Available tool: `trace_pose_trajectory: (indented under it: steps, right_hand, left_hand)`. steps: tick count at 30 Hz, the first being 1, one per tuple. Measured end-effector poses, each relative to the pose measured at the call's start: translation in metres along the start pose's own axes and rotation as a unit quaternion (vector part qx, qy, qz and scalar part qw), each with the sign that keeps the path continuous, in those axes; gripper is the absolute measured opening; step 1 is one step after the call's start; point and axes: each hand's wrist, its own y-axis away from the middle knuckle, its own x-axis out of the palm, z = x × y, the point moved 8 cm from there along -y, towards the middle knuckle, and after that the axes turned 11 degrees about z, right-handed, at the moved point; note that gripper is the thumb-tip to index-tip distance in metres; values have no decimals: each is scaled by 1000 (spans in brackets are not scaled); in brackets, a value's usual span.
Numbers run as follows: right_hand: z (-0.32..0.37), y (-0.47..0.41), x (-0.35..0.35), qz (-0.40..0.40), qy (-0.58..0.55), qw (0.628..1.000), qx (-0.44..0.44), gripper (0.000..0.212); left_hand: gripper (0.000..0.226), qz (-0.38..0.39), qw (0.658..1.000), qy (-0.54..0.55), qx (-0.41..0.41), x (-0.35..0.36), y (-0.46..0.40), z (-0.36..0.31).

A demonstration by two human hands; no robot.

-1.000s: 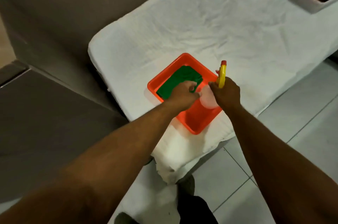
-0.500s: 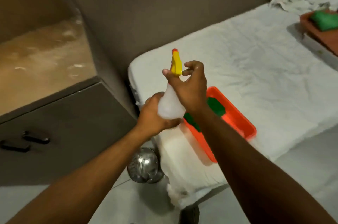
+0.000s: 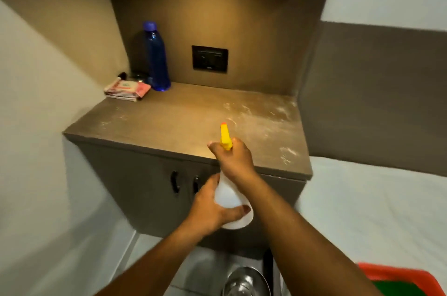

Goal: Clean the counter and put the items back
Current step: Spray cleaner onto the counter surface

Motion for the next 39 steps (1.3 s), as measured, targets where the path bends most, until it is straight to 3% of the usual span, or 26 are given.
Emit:
trace_pose_trajectory:
  steps: [3,5,9,14,17,20,23,27,30,35,39]
  right_hand:
    - [8,-18,21,-35,66,997,13,37]
    - [-2,-24,13,-89,18,995,46,34]
    - [-29,-23,-35,-165,-78,977,105,31]
    - [-44,-11,-95,-276,-25,949,153,28]
    - [-40,-24,-74,-220,-1,962,159,26]
    - [-27,-53,-13,-97,48,985,136,31]
    - [3,-83,60,1,99,991,91,31]
    - [52,-108,160,134,60,989,27,21]
    - [79,-120,206,157,78,984,19,20]
    - [113,-134,232,168,77,983,-19,21]
    - [104,-140,198,131,110,985,3,23]
  left_hand:
    - [79,-2,999,-21,-42,-22,-12,18]
    - [81,29,999,-31,-26,-24,-26,19]
    - [87,120,991,-60,24,-7,-60,-10]
    - [75,212,974,-59,45,37,-81,-37]
    - [83,207,978,23,17,38,-78,-18]
    - [82,142,983,112,-32,11,-68,18]
    - [81,41,988,131,-67,-43,-55,50]
    - [91,-59,990,80,-104,-130,-45,84]
    - [91,-100,983,42,-147,-174,-36,101]
    - [79,-154,982,41,-102,-221,-30,96]
    - [90,-88,990,45,-98,-197,-51,77]
